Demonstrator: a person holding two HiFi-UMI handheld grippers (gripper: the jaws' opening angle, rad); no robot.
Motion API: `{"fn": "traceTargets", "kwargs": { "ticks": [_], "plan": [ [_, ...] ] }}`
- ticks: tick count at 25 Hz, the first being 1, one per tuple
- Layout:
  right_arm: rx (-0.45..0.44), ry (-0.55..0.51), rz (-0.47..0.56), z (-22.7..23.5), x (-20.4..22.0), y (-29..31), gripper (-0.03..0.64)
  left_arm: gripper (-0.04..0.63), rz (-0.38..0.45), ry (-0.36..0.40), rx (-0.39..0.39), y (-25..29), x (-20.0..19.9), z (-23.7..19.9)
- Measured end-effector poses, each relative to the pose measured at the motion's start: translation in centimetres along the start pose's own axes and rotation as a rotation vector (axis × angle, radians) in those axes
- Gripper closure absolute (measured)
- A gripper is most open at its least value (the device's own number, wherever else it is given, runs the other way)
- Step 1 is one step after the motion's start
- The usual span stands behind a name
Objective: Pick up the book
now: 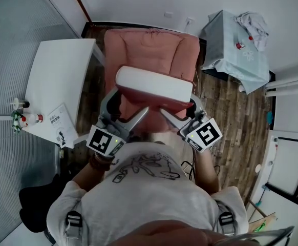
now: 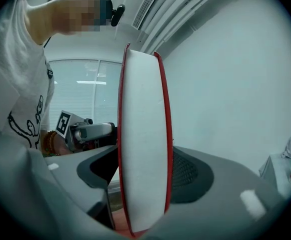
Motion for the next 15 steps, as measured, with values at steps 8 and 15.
{"fn": "traceTargets", "kwargs": {
  "ticks": [8, 15],
  "plan": [
    [0.007, 0.003, 0.009, -0.60, -0.05, -0.25, 0.305, 0.222, 0.002, -0.005, 0.002, -0.55, 0.20, 0.37],
    [0.002, 0.003, 0.001, -0.81, 0.36, -0.80, 0.305, 0.222, -0.005, -0.009, 0.004, -0.65, 0.61, 0.75]
  ]
}}
Point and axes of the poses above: the fingertips, and each gripper's own axes: y forward along the fingers, z to its right, x out of its underside, the point moved 8 cm from there along -y, backward along the fingers, and after that the axes turned 7 degrees about -y, right-handed, at the moved point
